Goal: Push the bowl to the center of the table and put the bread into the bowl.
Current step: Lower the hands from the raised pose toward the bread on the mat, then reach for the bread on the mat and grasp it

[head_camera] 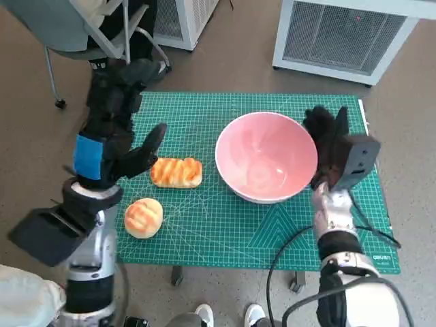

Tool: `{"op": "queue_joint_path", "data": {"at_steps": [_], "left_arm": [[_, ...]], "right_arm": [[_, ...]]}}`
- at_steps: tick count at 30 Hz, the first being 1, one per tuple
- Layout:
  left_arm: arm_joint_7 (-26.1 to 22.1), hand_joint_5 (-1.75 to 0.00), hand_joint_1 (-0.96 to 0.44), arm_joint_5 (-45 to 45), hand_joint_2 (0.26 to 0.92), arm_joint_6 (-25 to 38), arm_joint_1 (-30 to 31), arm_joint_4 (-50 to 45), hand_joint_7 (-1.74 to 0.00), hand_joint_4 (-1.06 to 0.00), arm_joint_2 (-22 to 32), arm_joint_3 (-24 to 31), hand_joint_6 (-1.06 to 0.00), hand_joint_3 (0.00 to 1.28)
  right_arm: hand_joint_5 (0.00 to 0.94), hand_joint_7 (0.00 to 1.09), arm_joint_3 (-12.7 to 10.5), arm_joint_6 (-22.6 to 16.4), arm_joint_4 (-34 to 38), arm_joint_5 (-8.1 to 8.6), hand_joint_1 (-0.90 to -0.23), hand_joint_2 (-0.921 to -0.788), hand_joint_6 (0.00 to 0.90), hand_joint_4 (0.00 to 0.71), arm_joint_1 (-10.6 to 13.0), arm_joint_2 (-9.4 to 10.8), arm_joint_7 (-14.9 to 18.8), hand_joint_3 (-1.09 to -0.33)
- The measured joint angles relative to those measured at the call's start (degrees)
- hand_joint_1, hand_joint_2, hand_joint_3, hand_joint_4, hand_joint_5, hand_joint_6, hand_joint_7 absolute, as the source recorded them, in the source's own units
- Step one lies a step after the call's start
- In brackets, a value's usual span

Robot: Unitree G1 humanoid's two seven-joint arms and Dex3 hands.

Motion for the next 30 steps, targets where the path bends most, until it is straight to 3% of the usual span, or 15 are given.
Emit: {"op": "queue_joint_path", "data": {"at_steps": [6, 12, 17, 25, 30], "left_arm": [[-1.4, -0.39, -0.35, 7.4, 0.919, 1.0, 0.2, 0.4, -0.71, -0.09, 8.2, -0.5, -0.02, 0.29], [-4.7, -0.15, -0.36, 13.6, 0.921, 3.0, -2.0, 4.4, -0.48, -0.22, 13.6, -4.3, -0.14, 0.22], [-7.7, -0.04, -0.39, 18.0, 0.921, 5.2, -4.8, 8.6, -0.26, -0.27, 16.2, -8.7, -0.24, 0.19], [-11.4, 0.0, -0.46, 21.8, 0.921, 7.6, -9.6, 16.4, -0.07, -0.26, 16.7, -14.8, -0.32, 0.09], [-12.2, 0.0, -0.47, 24.6, 0.921, 7.8, -13.8, 24.6, -0.05, -0.25, 15.3, -19.4, -0.33, 0.06]], "right_arm": [[0.003, 0.64, 1.3, -8.0, -5.4, -0.97, -0.492, -0.921, 0.007, 0.318, -0.5, -2.0, 0.7, -0.797], [0.014, 0.67, 3.2, -19.2, -17.2, -0.55, -0.523, -0.921, 0.014, 0.34, 0.2, -1.9, 6.1, -0.767], [0.022, 0.67, 5.8, -24.8, -28.2, 1.37, -0.54, -0.921, 0.028, 0.359, 2.6, -1.5, 11.4, -0.747], [0.012, 0.66, 10.2, -25.4, -44.9, 1.23, -0.56, -0.921, 0.034, 0.347, 9.5, -1.5, 14.5, -0.728], [0.007, 0.67, 12.4, -24.4, -53.6, 1.26, -0.558, -0.921, 0.032, 0.339, 13.4, -1.7, 15.3, -0.724]]}}
